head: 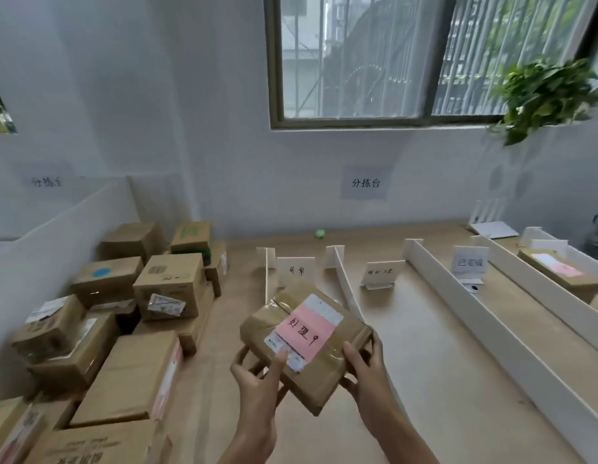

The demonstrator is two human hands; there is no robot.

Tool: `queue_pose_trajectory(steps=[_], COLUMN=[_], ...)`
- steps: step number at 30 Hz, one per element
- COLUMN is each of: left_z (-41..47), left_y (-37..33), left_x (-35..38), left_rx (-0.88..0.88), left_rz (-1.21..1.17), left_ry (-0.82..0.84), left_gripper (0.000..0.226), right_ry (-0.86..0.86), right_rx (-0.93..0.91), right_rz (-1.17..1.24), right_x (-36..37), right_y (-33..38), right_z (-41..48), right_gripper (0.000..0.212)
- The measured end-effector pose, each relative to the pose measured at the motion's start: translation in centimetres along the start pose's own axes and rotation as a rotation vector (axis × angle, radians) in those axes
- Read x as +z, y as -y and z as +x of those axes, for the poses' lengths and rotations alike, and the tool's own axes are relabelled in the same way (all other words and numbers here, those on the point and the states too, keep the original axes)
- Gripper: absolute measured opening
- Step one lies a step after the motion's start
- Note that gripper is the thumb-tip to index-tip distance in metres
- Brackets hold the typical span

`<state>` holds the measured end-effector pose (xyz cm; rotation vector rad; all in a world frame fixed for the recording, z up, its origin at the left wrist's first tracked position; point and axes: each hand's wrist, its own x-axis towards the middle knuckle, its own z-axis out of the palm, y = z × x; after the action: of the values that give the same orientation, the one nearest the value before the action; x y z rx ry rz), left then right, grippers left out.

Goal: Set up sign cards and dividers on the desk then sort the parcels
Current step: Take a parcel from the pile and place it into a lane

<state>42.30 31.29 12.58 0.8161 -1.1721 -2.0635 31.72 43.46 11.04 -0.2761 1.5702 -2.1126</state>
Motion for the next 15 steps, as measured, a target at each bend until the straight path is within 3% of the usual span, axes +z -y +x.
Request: queue_pose_trajectory(steps=[2, 4, 7, 10, 15], left_z=[2.2, 4.3, 4.7, 3.5, -0.9], left_y=[-0.7, -0.9, 0.9, 3.9, 9.8], left_x=[-0.2, 0.6, 5.2, 11.2, 23.0], left_rx=[-0.005, -0.014, -0.123, -0.101, 0.063], left_rz=[0.116, 0.286, 0.357, 0.313, 0.433], left_ry=[0.015, 0.180, 0.485, 0.502, 0.575], left_gripper=[0.090, 0.097, 0.071, 0.033, 0.022], right_ry=[-0.027, -0.051, -0.134, -0.191, -0.258], right_rx=[-0.018, -0.038, -0.091, -0.145, -0.281], right_rz=[-0.038, -0.077, -0.145, -0.245, -0.348], right_x=[-2.0, -4.1, -7.8, -12.6, -23.4], right_y=[1.5, 3.3, 5.9, 8.2, 11.6], right_z=[0.6, 0.9, 1.5, 1.5, -1.6], right_gripper=[0.046, 0.044, 0.040, 0.044, 0.055])
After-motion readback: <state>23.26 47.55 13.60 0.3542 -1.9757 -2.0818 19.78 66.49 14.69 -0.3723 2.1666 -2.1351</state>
